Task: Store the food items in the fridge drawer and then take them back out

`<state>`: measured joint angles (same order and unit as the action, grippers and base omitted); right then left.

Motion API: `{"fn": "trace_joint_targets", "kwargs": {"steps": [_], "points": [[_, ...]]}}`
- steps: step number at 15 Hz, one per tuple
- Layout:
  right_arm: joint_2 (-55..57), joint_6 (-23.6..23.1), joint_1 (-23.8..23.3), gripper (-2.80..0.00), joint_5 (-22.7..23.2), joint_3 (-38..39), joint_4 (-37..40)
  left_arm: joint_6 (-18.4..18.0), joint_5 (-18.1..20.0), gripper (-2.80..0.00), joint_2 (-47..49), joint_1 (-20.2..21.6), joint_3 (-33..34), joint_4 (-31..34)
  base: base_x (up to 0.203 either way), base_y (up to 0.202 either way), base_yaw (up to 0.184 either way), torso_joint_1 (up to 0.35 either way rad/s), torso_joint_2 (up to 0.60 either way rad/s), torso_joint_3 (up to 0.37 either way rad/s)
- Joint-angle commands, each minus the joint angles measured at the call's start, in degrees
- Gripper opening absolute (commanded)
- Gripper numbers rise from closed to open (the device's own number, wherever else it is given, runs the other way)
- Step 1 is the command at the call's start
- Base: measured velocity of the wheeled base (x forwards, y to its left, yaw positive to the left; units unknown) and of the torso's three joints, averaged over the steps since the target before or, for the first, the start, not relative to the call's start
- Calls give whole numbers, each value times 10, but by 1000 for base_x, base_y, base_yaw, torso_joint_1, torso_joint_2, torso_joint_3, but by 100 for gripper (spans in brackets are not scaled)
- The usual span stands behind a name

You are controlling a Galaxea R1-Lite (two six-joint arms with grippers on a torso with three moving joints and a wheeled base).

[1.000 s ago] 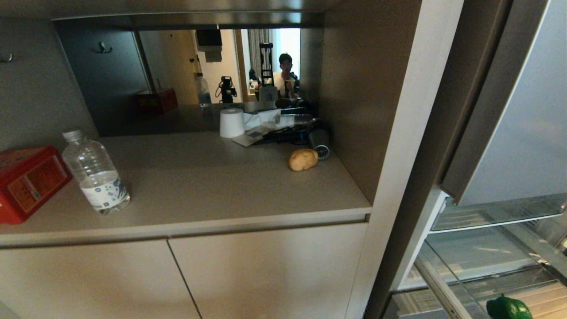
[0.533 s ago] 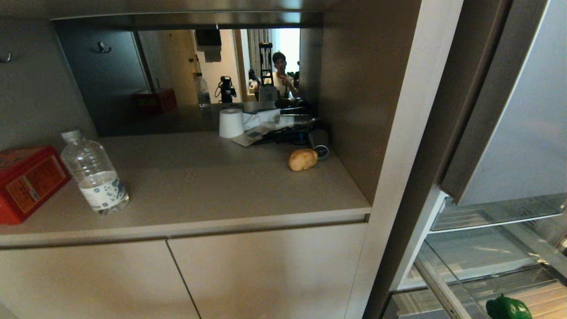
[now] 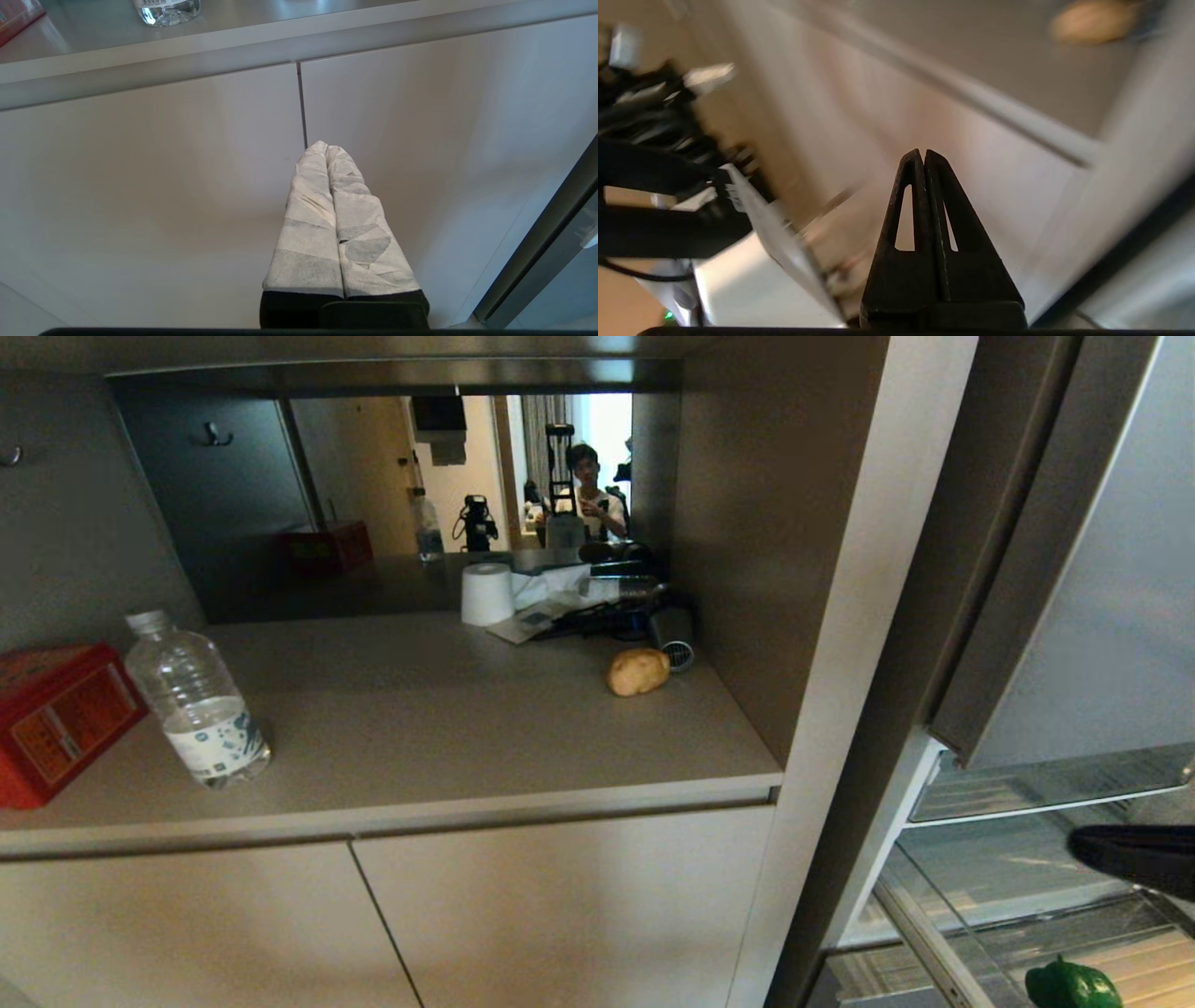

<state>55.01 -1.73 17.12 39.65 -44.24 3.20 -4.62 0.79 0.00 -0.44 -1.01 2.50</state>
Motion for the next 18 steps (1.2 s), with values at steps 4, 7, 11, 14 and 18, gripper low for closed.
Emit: {"fn": "trace_joint_targets", "kwargs": {"steps": [4,7,11,14,18], "points": [[259,7,196,-280,-257,-72,-91,0,0,-280,1,0,0,0,0,0,0,0,0,0],[355,36,230,-280,-404,-176,-117,0,1,-280,1,0,0,0,0,0,0,0,0,0],[487,50,237,-280,-532,-304,-123,2,0,-280,1,0,0,0,0,0,0,0,0,0],[583,50,237,-280,-594,-410,-124,4,0,-280,1,0,0,0,0,0,0,0,0,0],[676,47,232,-280,-609,-507,-149,6,0,-280,1,0,0,-1,0,0,0,0,0,0]]}}
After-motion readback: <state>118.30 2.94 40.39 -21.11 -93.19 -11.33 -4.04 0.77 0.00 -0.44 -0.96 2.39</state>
